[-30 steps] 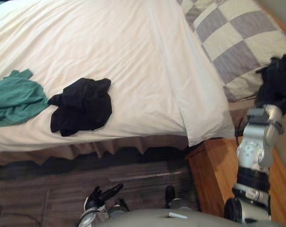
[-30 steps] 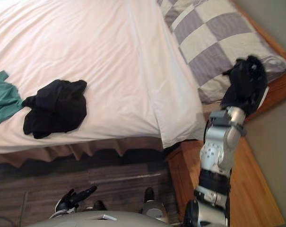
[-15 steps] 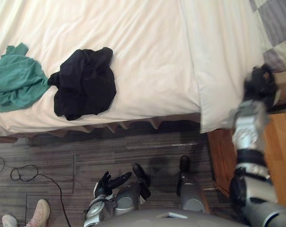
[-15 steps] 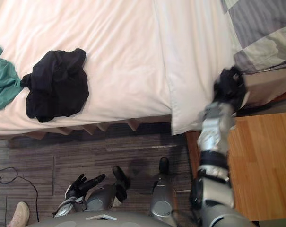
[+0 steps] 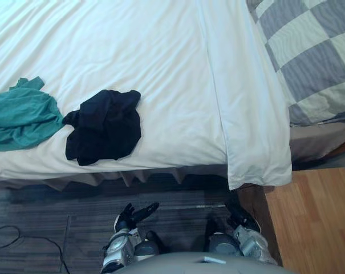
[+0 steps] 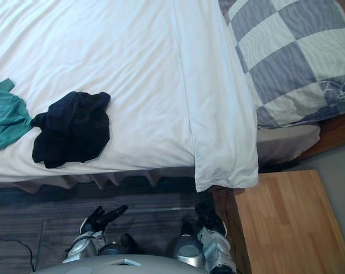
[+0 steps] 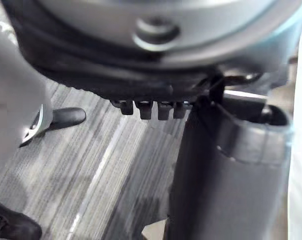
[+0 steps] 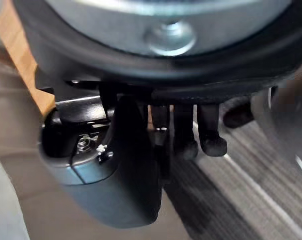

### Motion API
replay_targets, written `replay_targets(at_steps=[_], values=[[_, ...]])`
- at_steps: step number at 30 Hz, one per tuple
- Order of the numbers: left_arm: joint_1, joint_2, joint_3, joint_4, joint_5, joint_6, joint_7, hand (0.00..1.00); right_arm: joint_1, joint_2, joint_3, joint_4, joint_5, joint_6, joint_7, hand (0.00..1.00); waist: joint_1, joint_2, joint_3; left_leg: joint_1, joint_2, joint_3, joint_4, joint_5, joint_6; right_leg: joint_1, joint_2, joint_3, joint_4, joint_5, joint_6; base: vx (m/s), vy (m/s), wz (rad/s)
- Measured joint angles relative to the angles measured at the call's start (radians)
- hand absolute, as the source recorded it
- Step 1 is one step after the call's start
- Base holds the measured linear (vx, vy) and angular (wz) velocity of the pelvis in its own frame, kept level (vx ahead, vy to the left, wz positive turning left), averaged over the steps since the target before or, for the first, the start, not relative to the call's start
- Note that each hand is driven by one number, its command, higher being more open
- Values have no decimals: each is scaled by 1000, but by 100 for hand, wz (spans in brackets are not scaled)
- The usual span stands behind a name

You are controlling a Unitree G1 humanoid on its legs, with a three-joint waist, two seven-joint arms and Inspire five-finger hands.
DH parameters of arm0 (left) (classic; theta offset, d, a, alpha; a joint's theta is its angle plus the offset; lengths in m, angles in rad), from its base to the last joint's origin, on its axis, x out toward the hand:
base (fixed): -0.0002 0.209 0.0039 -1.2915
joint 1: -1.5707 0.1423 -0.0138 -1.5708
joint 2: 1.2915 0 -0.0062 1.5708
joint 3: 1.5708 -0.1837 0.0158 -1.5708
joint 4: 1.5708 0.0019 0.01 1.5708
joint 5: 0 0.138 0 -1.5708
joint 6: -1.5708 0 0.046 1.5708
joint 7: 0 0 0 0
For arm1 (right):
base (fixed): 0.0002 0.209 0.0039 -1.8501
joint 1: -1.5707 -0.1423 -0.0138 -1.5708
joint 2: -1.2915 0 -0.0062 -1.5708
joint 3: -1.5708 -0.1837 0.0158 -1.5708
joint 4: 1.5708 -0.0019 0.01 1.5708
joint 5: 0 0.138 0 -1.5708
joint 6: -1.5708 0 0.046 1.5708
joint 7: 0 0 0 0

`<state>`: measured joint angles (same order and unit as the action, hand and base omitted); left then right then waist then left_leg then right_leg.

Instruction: Tidy up the quilt and then pick up the clothes from the bed and put them into the laundry hamper

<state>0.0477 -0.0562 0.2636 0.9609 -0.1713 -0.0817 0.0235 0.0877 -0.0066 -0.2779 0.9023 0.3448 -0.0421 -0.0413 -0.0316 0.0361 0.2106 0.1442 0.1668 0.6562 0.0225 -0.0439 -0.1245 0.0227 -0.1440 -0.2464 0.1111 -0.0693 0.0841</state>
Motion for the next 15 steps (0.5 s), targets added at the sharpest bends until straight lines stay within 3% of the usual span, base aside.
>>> replay_targets(at_steps=[4, 6, 7, 8, 10, 11, 12, 13, 14, 15], values=[[-4, 3, 5, 0, 23, 0, -4, 100, 30, 0, 19, 9, -107, 28, 15, 100, 4, -40, -25, -9, 13, -53, 135, -78, 13, 38, -28, -10, 36, -29, 10, -55, 50, 15], [-10, 6, -16, -11, 24, -1, -8, 100, 28, 0, 47, 2, -175, 30, 14, 100, 6, -57, -37, -107, 40, -152, 322, -152, 23, 37, -63, -34, 44, -29, 10, -102, 141, 39], [-10, 6, -16, -13, 24, -3, -7, 100, 27, 1, 53, 0, -186, 33, 15, 100, 11, -61, -36, -127, 58, -153, 372, -175, 32, 37, -66, -35, 42, -30, 11, -128, 255, 24], [-9, 3, -15, -12, 25, -2, -6, 100, 27, -8, 54, -4, -221, 36, 17, 100, 12, -45, -46, -149, 147, -155, 456, -220, 44, 38, -67, -38, 48, -32, 9, -96, 251, 11], [-5, 5, -14, -12, 32, -1, -2, 100, 28, -9, 55, -4, -221, 35, 10, 100, 9, -47, -54, -153, 242, -159, 479, -222, 46, 40, -93, -34, 68, -35, 24, -28, 325, 14], [1, 7, -13, -27, 54, -1, 0, 100, 36, -8, 64, -2, -221, 35, 8, 100, 6, -65, -63, -154, 301, -165, 469, -212, 51, 22, -138, -27, 94, -45, 61, 12, 429, 17], [7, 7, -13, -30, 65, -3, 1, 100, 41, -8, 65, -2, -219, 36, 8, 100, 6, -73, -70, -152, 332, -172, 439, -195, 62, 15, -173, -20, 109, -39, 81, 53, 583, 23], [8, 8, -15, -30, 66, -4, 1, 100, 42, -9, 64, 3, -218, 31, 7, 100, 5, -74, -78, -147, 338, -178, 395, -119, -65, 12, -211, -19, 109, -21, 119, 65, 447, 21], [1, 21, -19, -31, 66, 4, 3, 100, 38, 6, 62, 19, -221, 30, 5, 100, 7, -98, -82, -157, 302, -184, 418, -108, -116, 16, -251, -9, 102, -10, 123, 89, 536, 24], [7, 59, -16, -31, 68, 0, 13, 100, 45, 18, 67, 43, -233, 29, 2, 100, 5, -139, -109, -193, 256, -185, 451, -144, -117, 11, -286, -9, 78, 53, 101, 80, 497, 18]])
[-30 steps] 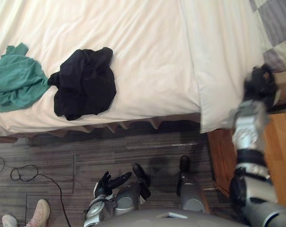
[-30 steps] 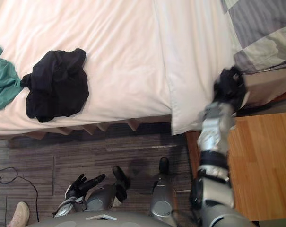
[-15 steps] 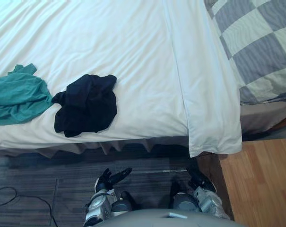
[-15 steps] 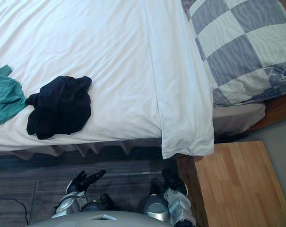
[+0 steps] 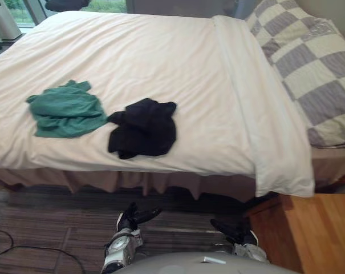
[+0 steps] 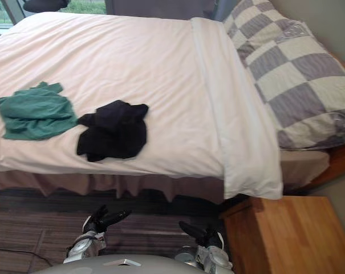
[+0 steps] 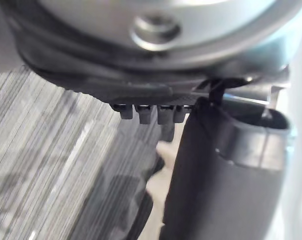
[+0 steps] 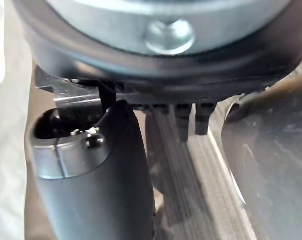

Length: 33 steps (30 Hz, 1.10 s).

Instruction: Tidy up the quilt and then pick up the clothes from the bed and put them into the laundry hamper

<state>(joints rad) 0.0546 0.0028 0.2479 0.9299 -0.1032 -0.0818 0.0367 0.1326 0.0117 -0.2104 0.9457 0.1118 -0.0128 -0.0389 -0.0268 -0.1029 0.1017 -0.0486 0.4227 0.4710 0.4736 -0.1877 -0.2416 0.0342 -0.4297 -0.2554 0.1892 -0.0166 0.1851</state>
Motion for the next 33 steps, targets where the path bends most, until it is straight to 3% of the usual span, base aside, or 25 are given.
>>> replay_targets(at_steps=[1, 3, 4, 5, 6, 7, 8, 9, 10, 11, 12, 13, 14, 16, 18, 20, 22, 26, 27, 28, 30, 31, 32, 33], values=[[2, 19, 10, 6, -3, -3, 18, 100, 7, 6, 2, 1, -13, -1, 8, 100, 3, -10, -8, -20, -6, -19, 36, -29, 5, -1, -9, -19, -18, 88, -27, 102, 619, 10], [3, 78, -2, 60, -3, 3, 27, 100, -9, 18, -12, 6, -30, 0, 2, 100, 18, -12, -11, -12, -32, 13, 17, -55, 41, -58, -17, -74, 9, 271, -245, 151, 691, -13], [19, 93, -5, 67, 2, 2, 26, 100, -22, 0, -7, 16, -31, -2, 0, 100, 18, -11, -11, 20, -53, 39, -38, -28, 66, -113, -22, -114, 103, 264, -276, 138, 446, -22], [24, 96, -3, 68, 9, 2, 27, 100, -31, -2, -5, 24, -31, -1, 0, 100, 13, -9, -10, 37, -66, 43, -68, -16, 78, -144, -12, -129, 187, 197, -244, 182, 382, -12], [41, 96, -4, 81, 28, 3, 27, 100, -37, -1, -3, 20, -25, 0, 4, 100, 7, 9, 1, 80, -74, 49, -134, 6, 87, -172, 59, -122, 330, 49, -179, 129, 238, 12], [35, 95, -9, 95, 40, 19, 26, 100, -47, 1, 9, -2, -28, -3, 12, 100, -3, 31, 13, 112, -82, 51, -195, 30, 90, -195, 155, -126, 422, -64, -160, 183, 316, 22], [32, 95, -17, 103, 41, 21, 25, 100, -50, 1, 20, -15, -30, -4, 16, 100, -9, 39, 19, 124, -90, 52, -221, 44, 93, -207, 202, -139, 450, -101, -161, 146, 182, 33], [31, 88, -21, 106, 40, 23, 21, 100, -51, 0, 51, -40, -29, -12, 23, 100, -13, 48, 24, 145, -110, 53, -259, 61, 98, -220, 287, -178, 447, -144, -181, 168, 162, 34], [33, 84, -17, 106, 40, 23, 18, 100, -46, 4, 88, -61, -29, -19, 21, 100, -11, 41, 25, 161, -141, 52, -279, 67, 99, -205, 363, -203, 309, -131, -186, 187, 91, 33], [31, 81, -11, 108, 40, 24, 16, 100, -37, 11, 113, -66, -29, -24, 19, 100, -7, 19, 24, 181, -192, 48, -295, 66, 97, -168, 380, -234, 169, -89, -262, 178, 35, 6], [21, 61, -3, 110, 43, 24, 17, 100, -45, 12, 131, -65, -30, -22, 17, 100, 3, 20, 19, 200, -217, 54, -312, 58, 88, -109, 383, -242, 87, -123, -302, 206, 3, -22], [14, 33, -2, 107, 56, 23, 17, 100, -69, 17, 156, -69, -30, -27, 18, 100, 2, 64, 30, 196, -217, 61, -293, 47, 89, -86, 403, -230, 25, -118, -289, 157, 1, -33], [7, 24, -4, 99, 68, 22, 15, 100, -84, 20, 171, -70, -30, -30, 21, 100, 2, 79, 48, 189, -208, 61, -255, 41, 87, -78, 406, -220, 13, -118, -281, 108, 14, -33], [-6, -2, -8, 54, 68, 17, 8, 100, -118, 28, 261, -65, -33, -33, 22, 100, 13, 120, 87, 42, -114, -7, 134, -2, 86, -53, 418, -171, -4, -134, -255, 43, 15, -43], [-7, -21, -21, -10, 59, 11, 22, 100, -124, 28, 305, -63, -70, -19, 16, 100, 33, 145, 112, -70, -78, -90, 424, 7, 68, -14, 411, -152, 0, -151, -259, 88, 31, -42], [-4, -14, -69, -42, 56, -15, 30, 100, -130, 30, 322, -51, -101, -13, 6, 100, 43, 148, 116, -173, -80, -118, 573, 22, 78, 22, 378, -152, -5, -157, -225, 115, 75, -18], [-6, 2, -110, -41, 54, -29, 32, 100, -148, 27, 319, -35, -106, -13, 3, 100, 45, 146, 115, -193, -80, -101, 511, 26, 100, 29, 367, -148, -18, -146, -210, 140, 72, -10], [-24, 47, -197, 12, 60, 2, 28, 100, -252, 12, 320, 34, -147, -12, 11, 100, -4, 129, 126, -56, -83, -125, -153, 55, 136, 18, 349, -69, -38, -113, -164, 287, 166, -45], [-28, 54, -208, 12, 60, 5, 29, 100, -260, 13, 320, 34, -148, -12, 11, 100, -9, 126, 130, -35, -87, -142, -208, 68, 140, 18, 337, -56, -34, -111, -158, 277, 315, -54], [-37, 54, -227, 12, 57, 5, 32, 100, -266, 9, 317, 34, -151, -13, 10, 100, -13, 108, 140, -15, -99, -178, -262, 93, 135, 19, 317, -37, -33, -107, -141, 257, 378, -44], [-57, 25, -291, 14, 56, 2, 38, 100, -261, -23, 318, 39, -184, -13, 11, 100, -14, 116, 139, 8, -115, -265, -350, 226, 117, 23, 283, -10, -45, -88, -82, 306, 501, -32], [-76, 2, -336, 37, 56, 11, 36, 100, -253, -34, 309, 46, -184, -13, 11, 100, -20, 121, 136, 25, -131, -284, -359, 181, 19, 43, 256, -5, -76, -79, -27, 340, 581, 4], [-89, 18, -386, 57, 56, 14, 25, 100, -233, -4, 287, 63, -184, -12, 18, 100, -28, 58, 137, 24, -220, -278, -358, 183, 39, 53, 178, -17, -100, -35, 5, 261, 442, 12], [-89, 21, -399, 58, 56, 14, 25, 100, -229, 3, 286, 63, -184, -12, 22, 100, -28, 50, 134, 26, -232, -277, -359, 180, 45, 55, 167, -17, -102, -24, 8, 193, 365, 16]])
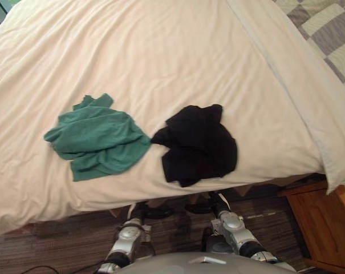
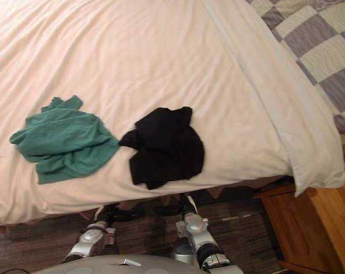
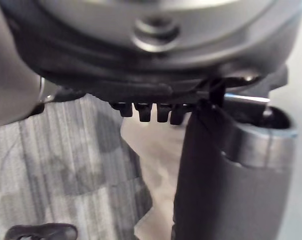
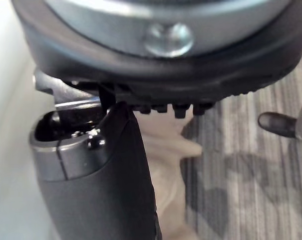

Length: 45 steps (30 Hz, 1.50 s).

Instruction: Tidy up the quilt and then pick up the clothes from the bed and put them into the laundry hamper

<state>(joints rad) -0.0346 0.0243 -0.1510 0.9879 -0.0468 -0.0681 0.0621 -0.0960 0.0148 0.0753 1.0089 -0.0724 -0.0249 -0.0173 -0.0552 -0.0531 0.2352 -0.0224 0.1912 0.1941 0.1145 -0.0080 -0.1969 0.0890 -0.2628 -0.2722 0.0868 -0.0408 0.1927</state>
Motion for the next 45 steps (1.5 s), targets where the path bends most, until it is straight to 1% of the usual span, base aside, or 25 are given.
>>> replay_targets(at_steps=[1, 2, 3, 5, 6, 8, 9, 12, 14, 16, 17, 20, 23, 25, 26, 28, 32, 33, 34, 35, 36, 39, 40, 43, 45], values=[[-4, 10, -20, 3, 3, 5, -2, 100, 17, 20, -7, 2, -2, 0, 9, 100, 0, -13, -9, 9, -26, 10, -11, -4, 8, 0, -25, 7, 0, 29, 5, 172, 298, -19], [-2, 18, -32, 5, 6, 6, -3, 100, 28, 33, 9, 11, -6, 2, 19, 100, 9, -14, -12, 44, -42, 47, -44, -4, 12, -22, -44, 23, 25, 61, -8, 152, 344, -58], [-1, 31, -31, 9, 7, 7, -1, 100, 21, 33, 28, 13, -35, 2, 33, 100, 24, 3, -16, 66, -41, 91, -65, -6, 33, -72, -45, 19, 70, 94, -50, 85, 256, -76], [5, 49, -28, 21, 7, 7, 3, 100, 12, 34, 51, 16, -44, 2, 33, 100, 26, 14, -23, 65, -49, 132, -70, -4, 46, -116, -44, -31, 107, 136, -108, 31, 192, -65], [6, 58, -29, 25, 7, 8, 3, 100, 13, 34, 58, 17, -52, 2, 34, 100, 22, 20, -22, 65, -50, 141, -70, -5, 68, -124, -38, -29, 109, 138, -112, 13, 141, -36], [3, 73, -28, 27, 15, 9, 7, 100, 11, 34, 66, 15, -80, 1, 35, 100, 15, 29, -16, 55, -43, 134, -69, -10, 82, -146, 12, 32, 173, 32, -108, -26, 19, 0], [2, 74, -29, 29, 15, 11, 11, 100, 10, 34, 71, 18, -80, 2, 31, 100, 19, 15, -20, 51, -46, 127, -63, -10, 85, -155, 42, 58, 221, -43, -113, -76, -90, 13], [1, 66, -28, 36, 16, 21, 14, 100, 11, 32, 74, 27, -81, 1, 26, 100, 19, 10, -19, 69, -48, 111, -58, -3, 91, -98, 41, 53, 184, -104, -89, -99, -137, 14], [3, 48, -4, 37, 15, 21, 18, 100, 2, 21, 82, 45, -80, 2, 23, 100, 21, 23, -21, 73, -40, 111, -79, 20, 93, -75, 57, 52, 126, -100, -57, -125, -123, 4], [6, 10, 30, 36, 9, 20, 20, 100, 0, 2, 82, 49, -80, 5, 16, 100, 22, 37, -27, 66, -36, 114, -104, 47, 105, -73, 70, 50, 89, -78, -52, -128, -26, 6], [5, -8, 44, 35, 0, 19, 17, 100, -4, -9, 83, 57, -80, 12, 17, 100, 26, 39, -27, 64, -33, 114, -109, 52, 98, -73, 75, 52, 71, -67, -50, -91, 23, 1], [4, -14, 57, 34, -25, 8, 15, 100, -8, -24, 81, 61, -80, 19, 12, 100, 27, 30, -25, 41, -41, 111, -93, 46, 89, -89, 65, 55, 57, -48, -40, -66, 68, -4], [1, -14, 125, 34, -46, 6, 19, 100, -15, -26, 0, 85, -79, 24, 7, 100, 25, 17, -29, 15, -60, 112, -93, 54, 101, -95, 41, 27, 51, -34, -31, -14, 88, 18], [9, -13, 193, 55, -87, 7, 22, 100, 3, -19, -114, 83, -62, 36, 1, 100, 21, 32, -38, 87, -86, 94, -207, 102, 101, -51, 37, 9, 14, -31, -26, -1, 38, 27], [9, -11, 218, 64, -112, 6, 23, 100, 8, -17, -149, 79, -34, 35, -2, 100, 17, 33, -39, 89, -90, 82, -206, 102, 101, -37, 33, -1, 9, -31, -26, 16, 34, 40], [12, -8, 333, 83, -159, 11, 25, 100, 22, -12, -270, 73, 43, 36, -16, 100, 10, 36, -41, 101, -97, 65, -207, 102, 100, 1, 27, -29, -3, -32, -25, 49, 5, 34], [59, 25, 676, 114, -260, 38, 44, 100, 105, -17, -520, 69, 199, 42, -52, 100, 20, 25, -65, 117, -100, 63, -207, 96, 93, 46, 25, -54, -18, -29, -21, 82, -14, 14], [75, 32, 790, 113, -283, 50, 51, 100, 138, -17, -589, 69, 247, 47, -63, 100, 26, 20, -69, 126, -100, 75, -208, 94, 91, 58, 25, -55, -23, -29, -21, 61, -10, 1], [79, 36, 839, 112, -303, 51, 57, 100, 151, -19, -619, 68, 263, 51, -70, 100, 27, 20, -69, 132, -100, 80, -208, 92, 88, 63, 25, -56, -23, -29, -21, 28, 2, -5], [93, 39, 954, 110, -325, 54, 70, 100, 176, -23, -682, 66, 312, 60, -81, 100, 26, 20, -78, 134, -95, 93, -208, 85, 81, 67, 26, -53, -23, -28, -22, 2, 11, -12], [115, 41, 1072, 102, -348, 56, 80, 100, 198, -24, -742, 45, 358, 67, -87, 100, 25, 20, -96, 135, -91, 105, -208, 77, 83, 62, 29, -52, -19, -28, -22, -3, 15, -15], [138, 46, 1287, 70, -396, 59, 109, 100, 263, -22, -840, -114, 504, 68, -155, 100, 21, 31, -140, 138, -71, 127, -208, 57, 83, 50, 38, -54, -9, -18, -38, -3, 2, -16], [142, 48, 1315, 54, -405, 63, 115, 100, 270, -20, -853, -167, 520, 68, -175, 100, 21, 32, -149, 138, -69, 132, -208, 56, 83, 44, 38, -55, -2, -17, -39, -35, 6, -17], [144, 65, 1357, -101, -486, 65, 156, 100, 309, -8, -866, -548, 530, 47, -267, 100, 17, 37, -184, 136, -47, 195, -208, 57, 83, 38, 40, -72, 8, -18, -40, -44, 6, 5], [139, 79, 1351, -223, -523, 43, 180, 100, 309, -10, -861, -748, 526, -6, -306, 100, 18, 40, -201, 133, -38, 216, -208, 60, 80, 39, 40, -82, 6, -18, -41, -60, -2, 18]])
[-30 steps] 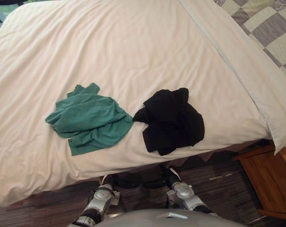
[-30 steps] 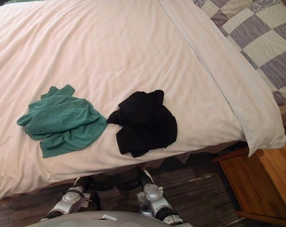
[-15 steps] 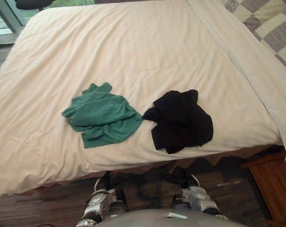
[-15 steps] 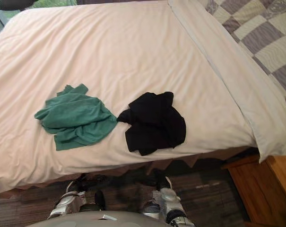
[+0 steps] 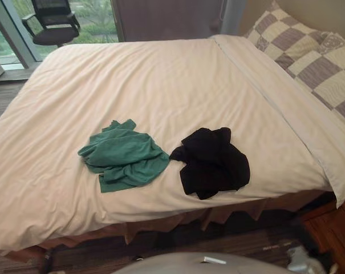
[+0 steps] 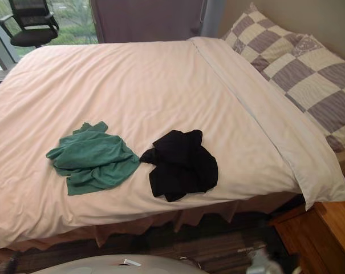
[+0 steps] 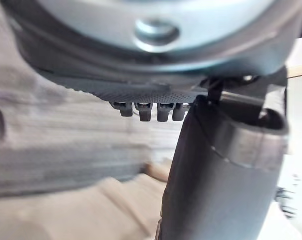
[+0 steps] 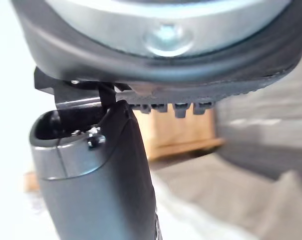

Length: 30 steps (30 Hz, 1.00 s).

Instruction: Tidy up the quilt and then pick up the clothes from the bed and put them into the laundry hamper

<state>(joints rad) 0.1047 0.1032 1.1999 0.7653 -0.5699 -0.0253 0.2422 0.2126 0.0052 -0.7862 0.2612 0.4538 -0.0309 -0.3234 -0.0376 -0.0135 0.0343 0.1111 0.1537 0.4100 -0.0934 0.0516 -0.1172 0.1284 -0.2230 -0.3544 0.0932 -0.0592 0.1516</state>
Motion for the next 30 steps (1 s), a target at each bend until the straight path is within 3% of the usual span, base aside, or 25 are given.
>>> replay_targets(at_steps=[3, 6, 10, 13, 17, 20, 24, 30], values=[[6, 33, -50, -238, -82, -75, 30, 100, -33, -8, -2, -243, -25, -79, -37, 100, 7, -3, -19, -3, 11, -1, 0, 20, -8, 3, 10, -12, -11, -15, -21, -66, -1, 12], [39, 74, -109, -507, -189, -177, 31, 100, -39, -9, -19, -356, -73, -124, -64, 100, 7, -12, -25, -39, 13, -21, 0, 40, -11, -10, 18, -28, -23, -24, -15, -32, -12, 23], [64, 116, -168, -776, -210, -304, 16, 100, -40, -10, -33, -364, -115, -131, -79, 100, 8, -3, -41, -52, -4, -45, 1, 59, -2, -5, 13, -34, -27, -7, -7, 80, -18, 13], [63, 115, -259, -903, -209, -349, -34, 100, -41, -10, 2, -374, -177, -129, -61, 100, 7, 7, -44, -55, -16, -58, 2, 62, 2, -3, 5, -27, -27, -3, -6, 75, 17, 10], [67, 74, -414, -980, -179, -347, -99, 100, -64, -11, 91, -422, -215, -124, -14, 100, 4, 26, -40, -51, -18, -57, 1, 61, 3, -2, 3, -22, -25, -2, -6, 0, 0, 0], [105, 6, -552, -1014, -37, -338, -114, 100, -75, -11, 197, -466, -255, -124, 35, 100, -13, 28, -20, -50, -18, -57, 1, 60, 6, -3, 3, -18, -24, -3, -6, -40, 17, -2], [147, -50, -687, -1001, 67, -285, -119, 100, -76, -11, 311, -473, -301, -116, 81, 100, -20, 14, 12, -48, -18, -48, 2, 61, 9, -8, 3, -5, -25, -2, -5, -24, 16, -6], [144, -57, -815, -949, 228, -200, -119, 100, -83, -11, 464, -473, -391, -88, 142, 100, -21, 10, 39, -56, -18, -8, 5, 61, 10, -54, 3, 37, -28, 10, 4, 11, 16, -20]])
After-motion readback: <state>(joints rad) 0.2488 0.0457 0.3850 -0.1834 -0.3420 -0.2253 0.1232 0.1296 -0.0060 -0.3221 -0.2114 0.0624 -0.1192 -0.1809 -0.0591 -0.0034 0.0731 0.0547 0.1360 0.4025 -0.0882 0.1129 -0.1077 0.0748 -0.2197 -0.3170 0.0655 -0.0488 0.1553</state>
